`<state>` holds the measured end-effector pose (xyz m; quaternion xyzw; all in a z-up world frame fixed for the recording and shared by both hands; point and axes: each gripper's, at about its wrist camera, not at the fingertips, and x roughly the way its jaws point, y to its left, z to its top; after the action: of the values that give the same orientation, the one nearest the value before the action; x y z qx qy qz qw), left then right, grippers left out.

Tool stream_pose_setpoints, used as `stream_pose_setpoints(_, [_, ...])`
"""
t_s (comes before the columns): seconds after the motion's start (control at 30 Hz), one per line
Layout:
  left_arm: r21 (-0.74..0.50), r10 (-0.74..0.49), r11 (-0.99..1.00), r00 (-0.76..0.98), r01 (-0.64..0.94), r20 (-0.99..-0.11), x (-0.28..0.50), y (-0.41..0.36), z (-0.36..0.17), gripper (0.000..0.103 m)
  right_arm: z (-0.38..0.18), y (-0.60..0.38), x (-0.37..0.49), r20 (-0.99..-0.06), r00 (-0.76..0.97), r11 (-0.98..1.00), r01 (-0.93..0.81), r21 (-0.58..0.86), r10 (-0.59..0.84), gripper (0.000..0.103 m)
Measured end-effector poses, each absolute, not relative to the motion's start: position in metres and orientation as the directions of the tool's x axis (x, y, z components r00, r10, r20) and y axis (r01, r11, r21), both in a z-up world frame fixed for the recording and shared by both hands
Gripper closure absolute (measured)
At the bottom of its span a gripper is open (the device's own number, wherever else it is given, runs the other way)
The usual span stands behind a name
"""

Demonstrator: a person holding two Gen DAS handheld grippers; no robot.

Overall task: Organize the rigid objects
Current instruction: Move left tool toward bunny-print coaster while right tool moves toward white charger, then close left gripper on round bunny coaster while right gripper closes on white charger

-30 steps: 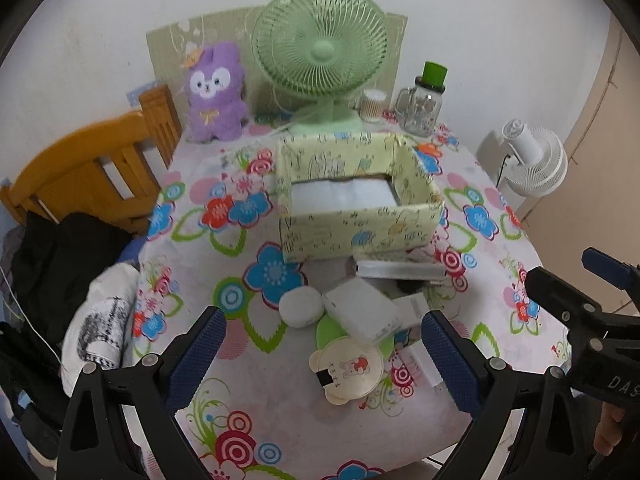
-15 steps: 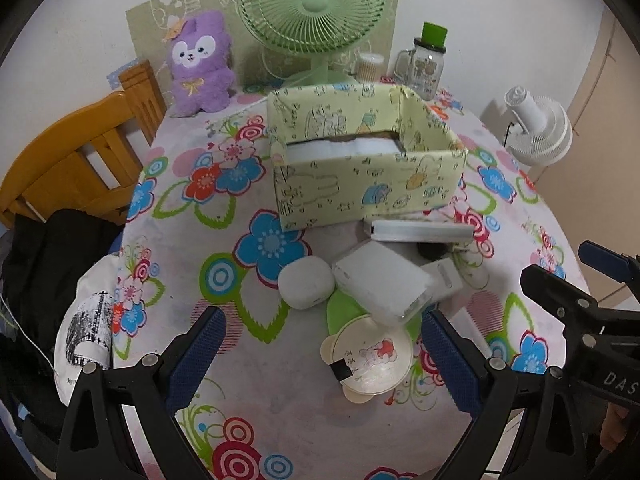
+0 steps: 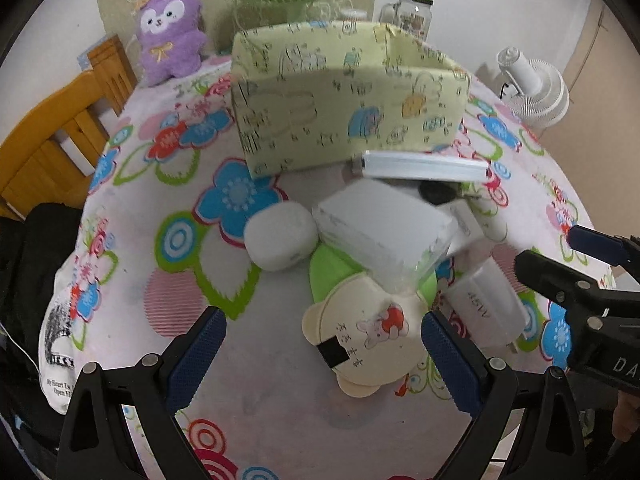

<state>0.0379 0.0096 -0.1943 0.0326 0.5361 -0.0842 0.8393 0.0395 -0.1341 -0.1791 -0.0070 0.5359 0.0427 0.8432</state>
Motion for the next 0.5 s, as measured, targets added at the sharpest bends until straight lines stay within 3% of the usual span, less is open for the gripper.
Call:
stream_pose_setpoints(0.27, [-0.041,-0.110,0.981,0.375,0.188,-0.921,0.034,0.003,-0.209,0.004,-0.198,-0.117,0.040,-0.917,0.389,0.987,-0.155,0.029,0.088,0.029])
stream_pose_setpoints(0.37, [-0.044,-0.112,0.981,0.365,0.190,-0.924,0.033,-0.001,-0.212,0.004,-0.204,-0.115,0.041,-0.922,0.367,0.983,-0.176,0.057,0.120,0.037])
stream_pose_setpoints(0.5, [-0.035,-0.104,0.980,0.356,0.196,-0.929,0.034,-0.008,-0.217,0.004,-0.213,-0.112,0.044,-0.931,0.329,0.974,-0.206,0.095,0.160,0.060])
